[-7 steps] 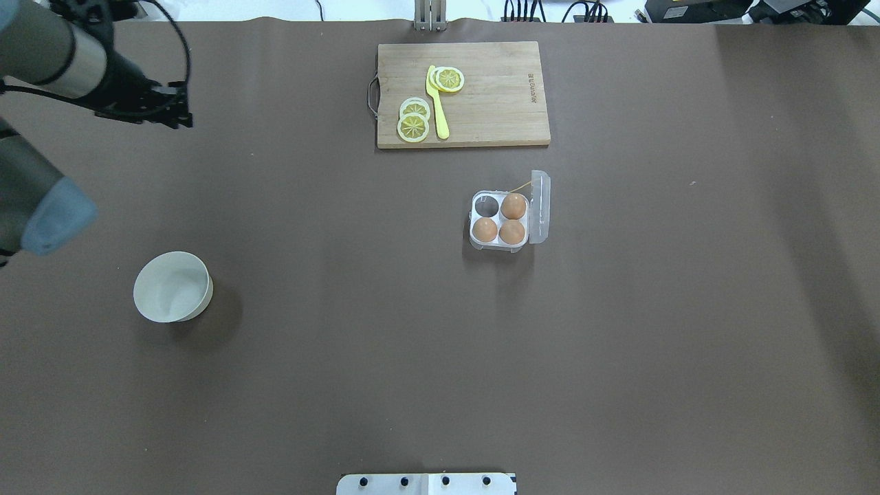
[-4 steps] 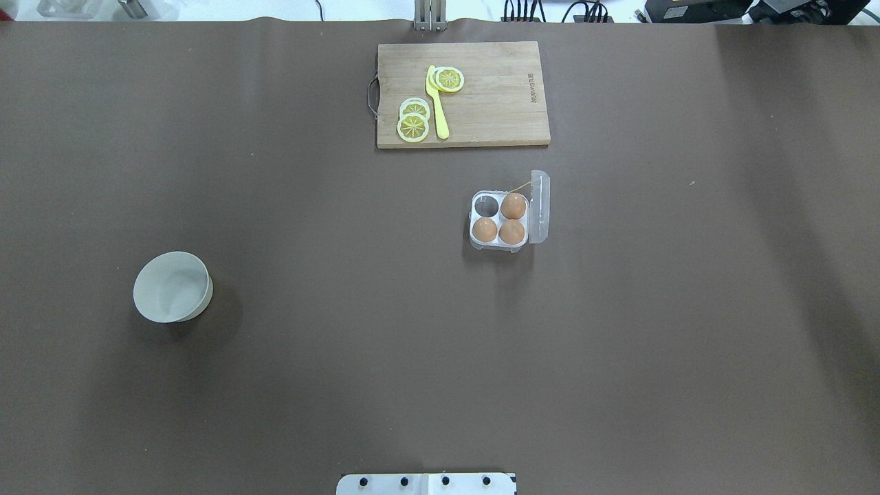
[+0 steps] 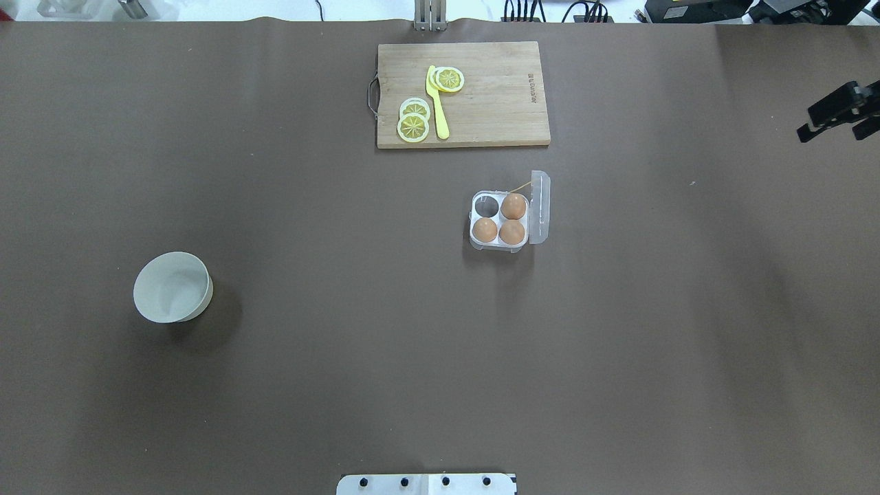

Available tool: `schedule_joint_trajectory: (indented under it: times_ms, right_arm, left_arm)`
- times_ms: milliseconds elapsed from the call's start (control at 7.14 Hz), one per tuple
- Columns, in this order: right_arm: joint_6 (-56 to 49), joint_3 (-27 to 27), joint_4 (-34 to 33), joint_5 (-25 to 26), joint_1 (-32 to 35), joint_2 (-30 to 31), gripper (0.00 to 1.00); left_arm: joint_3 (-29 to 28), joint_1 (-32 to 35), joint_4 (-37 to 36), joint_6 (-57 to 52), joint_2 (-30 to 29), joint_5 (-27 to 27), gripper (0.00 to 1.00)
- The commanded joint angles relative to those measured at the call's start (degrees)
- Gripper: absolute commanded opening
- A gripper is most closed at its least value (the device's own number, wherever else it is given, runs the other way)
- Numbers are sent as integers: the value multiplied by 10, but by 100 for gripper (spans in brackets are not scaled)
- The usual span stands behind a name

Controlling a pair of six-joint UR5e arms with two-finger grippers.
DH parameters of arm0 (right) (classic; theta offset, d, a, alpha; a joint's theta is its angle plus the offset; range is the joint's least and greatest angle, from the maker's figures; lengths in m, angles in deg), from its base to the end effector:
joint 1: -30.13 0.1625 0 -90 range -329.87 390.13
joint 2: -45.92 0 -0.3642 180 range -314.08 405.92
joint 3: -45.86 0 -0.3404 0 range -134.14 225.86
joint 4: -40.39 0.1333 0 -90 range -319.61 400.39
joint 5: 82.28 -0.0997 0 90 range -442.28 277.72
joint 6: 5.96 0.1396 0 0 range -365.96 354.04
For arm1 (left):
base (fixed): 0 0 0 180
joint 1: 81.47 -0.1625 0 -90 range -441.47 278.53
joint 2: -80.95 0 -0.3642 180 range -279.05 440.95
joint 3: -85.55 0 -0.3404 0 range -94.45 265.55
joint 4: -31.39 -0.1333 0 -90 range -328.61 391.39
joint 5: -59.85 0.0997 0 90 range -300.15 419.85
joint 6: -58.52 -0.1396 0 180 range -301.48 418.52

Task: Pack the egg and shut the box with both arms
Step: 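Move the right gripper to the raised clear lid of the egg box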

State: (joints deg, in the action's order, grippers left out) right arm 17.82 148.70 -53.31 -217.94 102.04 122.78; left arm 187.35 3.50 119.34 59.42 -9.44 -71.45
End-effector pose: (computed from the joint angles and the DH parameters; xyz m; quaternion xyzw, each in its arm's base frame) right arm -0.1291 -0.5028 0.4205 0.0303 -0.4192 -0.0300 0.9069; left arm -0.0014 -0.4537 0.5405 0.0644 0.3551 0.0647 0.9304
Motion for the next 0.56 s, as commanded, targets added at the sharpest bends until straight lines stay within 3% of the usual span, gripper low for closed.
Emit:
schedule_joint_trajectory:
  times_ms: [0,420]
  right_arm:
    - [164,42,0,68,-112,-33,0]
    - [289,29,0,145,-221,-98,0]
  left_arm:
    - [-10,3,-4,-5,0,-1,98]
    - [-15,1,-6,-5,6,-3,98]
